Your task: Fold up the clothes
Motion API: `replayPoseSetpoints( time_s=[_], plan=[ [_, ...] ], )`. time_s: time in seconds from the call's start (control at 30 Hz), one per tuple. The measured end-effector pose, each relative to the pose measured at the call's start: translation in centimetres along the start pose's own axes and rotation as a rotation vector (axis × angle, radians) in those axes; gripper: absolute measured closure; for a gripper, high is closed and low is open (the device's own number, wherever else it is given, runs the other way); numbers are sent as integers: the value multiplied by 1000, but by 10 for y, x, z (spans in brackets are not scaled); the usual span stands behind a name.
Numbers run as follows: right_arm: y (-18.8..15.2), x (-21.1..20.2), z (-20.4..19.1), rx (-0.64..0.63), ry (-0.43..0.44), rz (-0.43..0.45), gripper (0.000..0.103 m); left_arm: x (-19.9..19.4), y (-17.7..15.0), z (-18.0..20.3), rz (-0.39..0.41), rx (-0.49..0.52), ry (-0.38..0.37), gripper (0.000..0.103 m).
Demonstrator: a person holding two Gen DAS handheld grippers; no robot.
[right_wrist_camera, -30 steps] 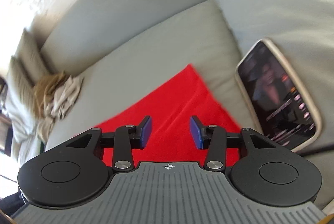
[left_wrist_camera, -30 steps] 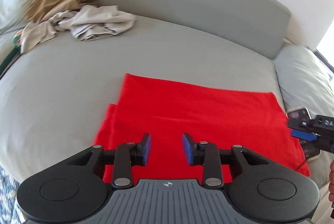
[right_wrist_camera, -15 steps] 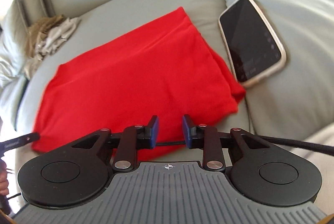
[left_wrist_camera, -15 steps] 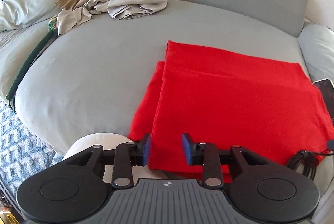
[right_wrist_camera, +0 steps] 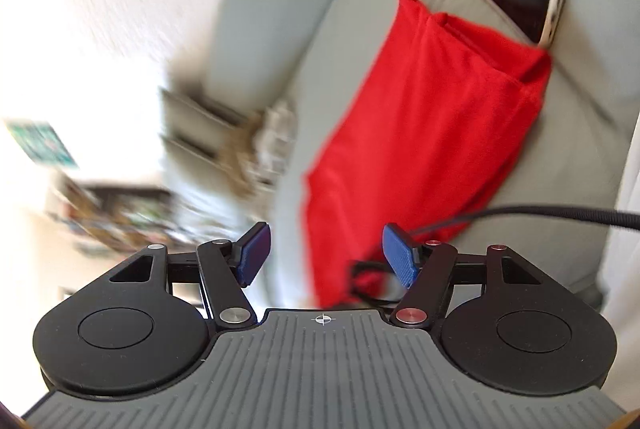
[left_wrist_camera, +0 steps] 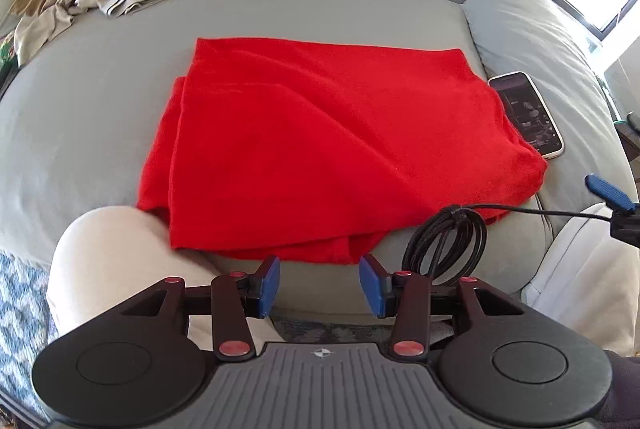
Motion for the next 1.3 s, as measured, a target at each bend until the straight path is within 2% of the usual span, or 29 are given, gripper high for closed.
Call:
replayPoseSetpoints(
  time_s=[0.03, 0.13, 0.2, 0.27, 0.33, 0.4, 0.47, 0.5, 0.53, 0.57, 0.6, 0.63, 0.73, 0.8, 0.93, 0.97, 1.03, 1.1, 1.17, 1.23, 1.3],
  plan=[
    [4, -5, 0, 32, 28, 25, 34, -1, 1, -3, 0, 5, 3, 60],
    [13, -15, -5, 48, 35, 102, 33, -4, 3, -9, -9, -3, 4, 60],
    [16, -18, -10, 32, 14, 138, 33, -13, 9, -14, 78, -70, -62, 59],
    [22, -20, -20, -56, -11, 191, 33, -18, 18, -16, 184, -131, -131, 52],
    [33, -20, -31, -177, -73, 259, 33, -1, 31, -9, 222, -86, -172, 53],
    [50, -10, -32, -222, -155, 273, 33, 30, 39, 2, 173, -52, -198, 60],
    [61, 2, -26, -196, -188, 246, 33, 62, 44, 15, 128, -5, -219, 84],
    [62, 6, -23, -188, -195, 235, 33, 75, 43, 23, 124, 43, -223, 84],
    [61, 6, -21, -194, -209, 233, 33, 88, 42, 29, 110, 84, -199, 82],
    [59, 6, -19, -203, -225, 236, 34, 99, 39, 30, 86, 107, -148, 86],
    [57, 2, -17, -209, -241, 254, 35, 107, 37, 28, 75, 107, -100, 87],
    [56, -4, -14, -215, -258, 277, 36, 109, 36, 25, 74, 93, -85, 87],
    [59, -42, -3, -170, -302, 424, 39, 109, 37, 21, 57, 68, -64, 87],
    [61, -70, 4, -130, -326, 530, 45, 110, 37, 23, 53, 86, -46, 87],
    [59, -123, -1, -139, -432, 741, 45, 112, 38, 24, 43, 100, -15, 87],
    [59, -132, -3, -147, -429, 752, 45, 112, 38, 26, 45, 109, -12, 87],
    [60, -147, -7, -163, -418, 752, 37, 108, 38, 26, 50, 112, -16, 87],
    [58, -148, -8, -185, -432, 706, 34, 98, 37, 24, 30, 99, -28, 86],
    [52, -141, -6, -217, -461, 658, 34, 84, 31, 21, 9, 81, -37, 70],
    [48, -127, 1, -216, -468, 596, 34, 68, 20, 14, -14, 82, -34, 68],
    [44, -109, 8, -210, -472, 524, 34, 55, 7, 3, -32, 95, 3, 67]
  ],
)
Point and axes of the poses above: each gripper's, at about its wrist camera, not at the fingertips, and x roughly the way its jaws point, z to its right, y to its top, the point moved 3 cm from there along x, roughly the way its jaws point, and after that the axes turned 8 degrees about z, right-handed, at the moved point
